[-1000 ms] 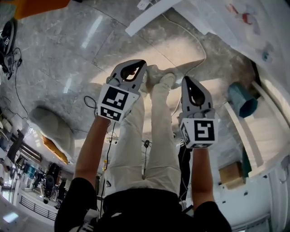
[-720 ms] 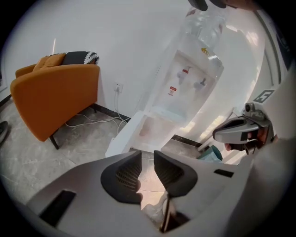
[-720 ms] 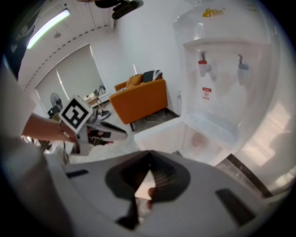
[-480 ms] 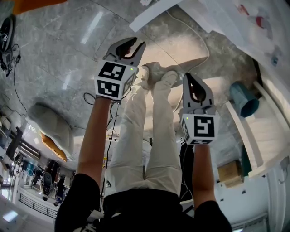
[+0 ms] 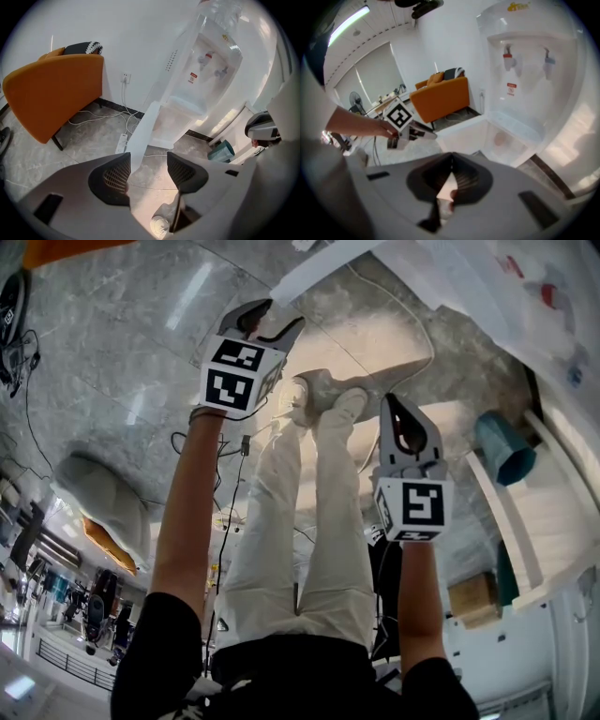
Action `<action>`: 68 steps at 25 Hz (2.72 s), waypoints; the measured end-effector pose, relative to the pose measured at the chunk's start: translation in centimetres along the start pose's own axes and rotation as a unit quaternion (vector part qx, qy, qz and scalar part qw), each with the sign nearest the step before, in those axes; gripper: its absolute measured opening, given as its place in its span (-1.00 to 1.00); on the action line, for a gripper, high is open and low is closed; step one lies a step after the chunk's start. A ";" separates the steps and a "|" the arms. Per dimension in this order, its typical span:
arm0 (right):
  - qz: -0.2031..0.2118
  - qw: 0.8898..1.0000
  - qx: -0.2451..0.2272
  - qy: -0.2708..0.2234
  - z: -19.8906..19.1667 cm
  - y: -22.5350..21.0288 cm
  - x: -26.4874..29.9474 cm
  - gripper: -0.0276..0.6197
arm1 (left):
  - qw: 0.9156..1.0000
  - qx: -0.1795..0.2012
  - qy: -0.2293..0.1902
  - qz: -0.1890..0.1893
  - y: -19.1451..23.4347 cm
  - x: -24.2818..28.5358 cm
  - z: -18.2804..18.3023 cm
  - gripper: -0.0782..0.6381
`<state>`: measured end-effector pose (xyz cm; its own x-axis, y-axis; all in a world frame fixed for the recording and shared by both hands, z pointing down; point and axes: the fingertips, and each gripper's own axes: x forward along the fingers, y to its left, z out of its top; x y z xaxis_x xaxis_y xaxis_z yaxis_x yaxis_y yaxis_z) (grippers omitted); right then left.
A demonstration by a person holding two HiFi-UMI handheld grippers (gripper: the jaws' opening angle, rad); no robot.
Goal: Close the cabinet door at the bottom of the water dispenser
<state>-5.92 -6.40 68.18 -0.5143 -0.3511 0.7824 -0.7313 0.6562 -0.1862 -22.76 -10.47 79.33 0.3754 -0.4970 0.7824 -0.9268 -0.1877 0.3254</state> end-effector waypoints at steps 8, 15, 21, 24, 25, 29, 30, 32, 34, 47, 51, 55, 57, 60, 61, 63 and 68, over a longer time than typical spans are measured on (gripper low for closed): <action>0.004 1.000 -0.002 0.008 -0.4 0.3 0.5 -0.81 | 0.999 0.034 0.031 0.027 2.9 1.8 -0.4 0.03; 0.002 1.000 0.003 0.010 -0.9 0.0 0.8 -0.81 | 0.997 0.055 0.057 0.024 3.4 3.2 -1.3 0.04; -0.001 1.000 0.006 0.008 -1.0 -0.3 0.7 -0.81 | 0.996 0.062 0.064 0.019 2.7 3.9 -1.2 0.04; -0.004 1.000 0.010 0.008 -1.1 -0.6 0.6 -0.81 | 0.996 0.054 0.065 0.014 2.3 4.1 -1.3 0.04; -0.006 1.000 0.011 0.010 -1.3 -0.7 0.5 -0.81 | 0.996 0.053 0.065 0.014 2.3 4.1 -1.4 0.04; -0.006 1.000 0.012 0.008 -1.5 -0.9 0.4 -0.81 | 0.997 0.048 0.066 0.017 2.3 4.2 -1.5 0.04; -0.008 1.000 0.014 0.007 -1.6 -1.0 0.4 -0.81 | 0.997 0.046 0.066 0.017 2.2 4.2 -1.5 0.04; -0.009 1.000 0.017 0.006 -1.7 -1.1 0.3 -0.81 | 0.996 0.047 0.068 0.016 1.9 4.3 -1.6 0.04; -0.010 1.000 0.020 0.006 -1.9 -1.1 0.2 -0.81 | 0.996 0.053 0.072 0.012 1.5 4.2 -1.9 0.04; -0.048 0.998 0.041 -0.005 -3.5 -3.5 -1.5 -0.81 | 0.987 0.110 0.111 -0.037 -3.9 4.7 -4.5 0.04; -0.055 0.997 0.048 -0.009 -4.0 -4.1 -2.3 -0.81 | 0.984 0.118 0.125 -0.049 -5.3 4.9 -5.0 0.04; -0.066 0.996 0.057 -0.014 -4.7 -5.0 -3.0 -0.81 | 0.980 0.130 0.136 -0.060 -6.8 5.3 -5.5 0.04; -0.071 0.995 0.061 -0.015 -5.1 -5.3 -3.3 -0.81 | 0.979 0.136 0.140 -0.066 -7.6 5.6 -5.7 0.04; -0.075 0.995 0.066 -0.013 -5.9 -5.9 -3.9 -0.81 | 0.977 0.137 0.145 -0.074 -8.8 5.9 -6.1 0.04; -0.074 0.995 0.067 -0.015 -6.0 -6.1 -4.1 -0.81 | 0.976 0.139 0.146 -0.077 -9.3 6.0 -6.1 0.04; -0.075 0.995 0.067 -0.020 -6.2 -6.2 -4.5 -0.81 | 0.974 0.146 0.150 -0.083 -10.1 6.2 -6.3 0.04; -0.086 0.993 0.077 -0.023 -7.1 -7.2 -5.3 -0.81 | 0.970 0.161 0.161 -0.089 -12.0 6.8 -6.5 0.04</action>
<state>5.23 -4.51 69.53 -0.3935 -0.4818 0.7830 -0.8680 0.4752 -0.1439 -9.01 -6.07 84.23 0.4660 -0.1520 0.8716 -0.7843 -0.5270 0.3274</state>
